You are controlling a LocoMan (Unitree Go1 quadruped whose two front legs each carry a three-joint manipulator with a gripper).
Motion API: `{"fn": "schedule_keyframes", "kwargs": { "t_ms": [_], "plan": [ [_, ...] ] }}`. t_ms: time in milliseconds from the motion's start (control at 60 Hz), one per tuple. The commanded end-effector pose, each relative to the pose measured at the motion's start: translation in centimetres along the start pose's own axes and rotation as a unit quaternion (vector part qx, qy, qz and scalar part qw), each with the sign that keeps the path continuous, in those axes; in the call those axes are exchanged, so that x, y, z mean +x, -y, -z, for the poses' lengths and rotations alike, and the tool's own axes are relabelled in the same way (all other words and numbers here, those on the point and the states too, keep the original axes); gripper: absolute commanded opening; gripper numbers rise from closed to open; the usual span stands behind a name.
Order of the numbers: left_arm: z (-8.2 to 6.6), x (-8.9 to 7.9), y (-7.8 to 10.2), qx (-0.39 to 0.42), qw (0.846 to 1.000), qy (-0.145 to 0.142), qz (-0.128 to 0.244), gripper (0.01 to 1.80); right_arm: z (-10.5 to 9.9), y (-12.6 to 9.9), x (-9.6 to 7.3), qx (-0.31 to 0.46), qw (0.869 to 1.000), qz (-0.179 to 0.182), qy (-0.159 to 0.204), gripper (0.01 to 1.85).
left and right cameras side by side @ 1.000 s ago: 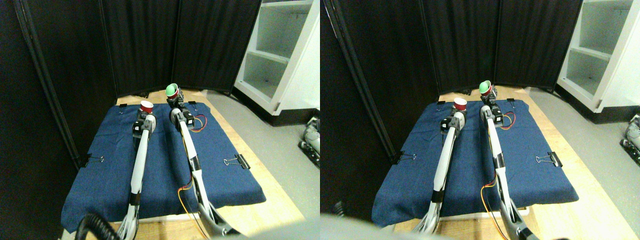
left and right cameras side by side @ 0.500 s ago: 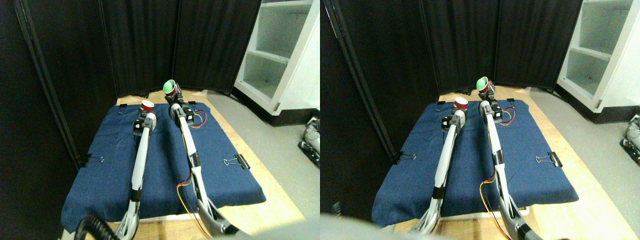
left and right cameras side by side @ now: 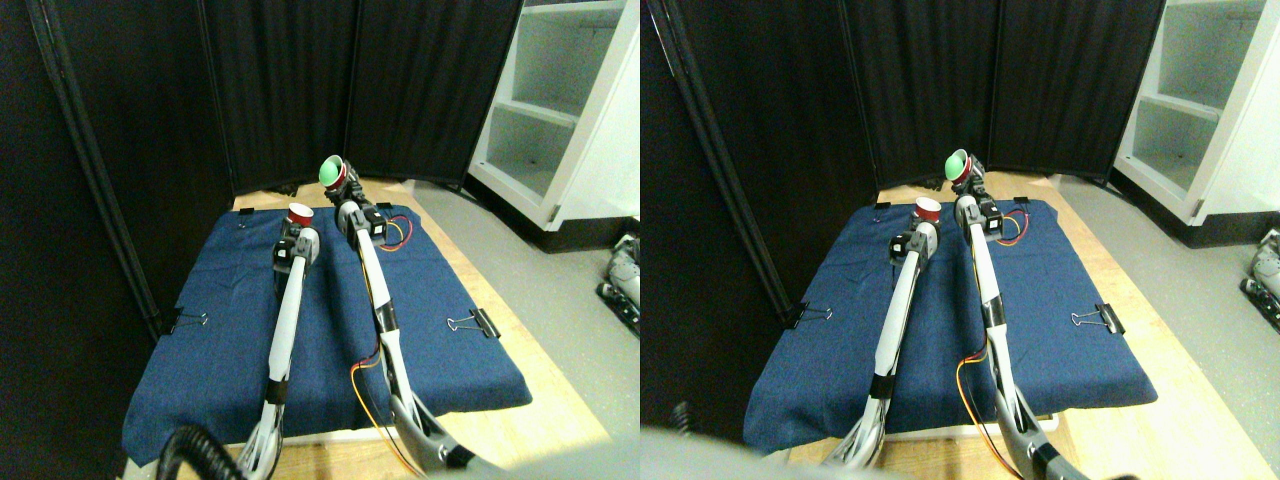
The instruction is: Pour (bimanual)
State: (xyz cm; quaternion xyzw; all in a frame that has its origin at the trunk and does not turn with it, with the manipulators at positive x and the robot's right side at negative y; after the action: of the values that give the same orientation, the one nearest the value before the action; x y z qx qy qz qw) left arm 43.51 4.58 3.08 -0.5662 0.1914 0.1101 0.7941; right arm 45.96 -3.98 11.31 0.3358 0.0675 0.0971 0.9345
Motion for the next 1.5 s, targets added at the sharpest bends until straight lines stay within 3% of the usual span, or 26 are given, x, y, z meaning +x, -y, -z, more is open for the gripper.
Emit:
{"fn": "schedule_keyframes", "kwargs": {
  "t_ms": [17, 300, 367, 833, 1067, 1500],
  "plan": [
    [0.0, -0.3, 1.0, -0.008, 1.0, -0.004, 0.023, 0.33, -0.2, -1.3, -0.3, -0.018, 1.0, -0.013, 0.013, 0.33],
    [-0.1, -0.8, 1.4, -0.01, 0.999, -0.018, 0.027, 0.33, 0.4, -1.3, -0.4, -0.077, 0.997, -0.011, 0.001, 0.33],
    [-0.2, -0.8, 1.5, -0.01, 0.999, -0.02, 0.025, 0.33, 0.6, -1.2, -0.3, -0.106, 0.994, -0.026, 0.001, 0.33],
    [0.2, -1.6, 1.9, -0.017, 0.999, -0.04, 0.025, 0.33, 0.6, -1.1, -0.5, -0.111, 0.994, -0.005, 0.005, 0.33],
    [0.3, -2.0, 1.8, -0.02, 0.998, -0.046, 0.022, 0.33, 0.4, -1.1, -0.3, -0.149, 0.988, -0.03, 0.015, 0.33],
    [0.4, -2.1, 1.7, -0.032, 0.998, -0.047, 0.017, 0.33, 0.5, -1.4, -0.5, -0.185, 0.982, -0.028, 0.01, 0.33]
  ]
}}
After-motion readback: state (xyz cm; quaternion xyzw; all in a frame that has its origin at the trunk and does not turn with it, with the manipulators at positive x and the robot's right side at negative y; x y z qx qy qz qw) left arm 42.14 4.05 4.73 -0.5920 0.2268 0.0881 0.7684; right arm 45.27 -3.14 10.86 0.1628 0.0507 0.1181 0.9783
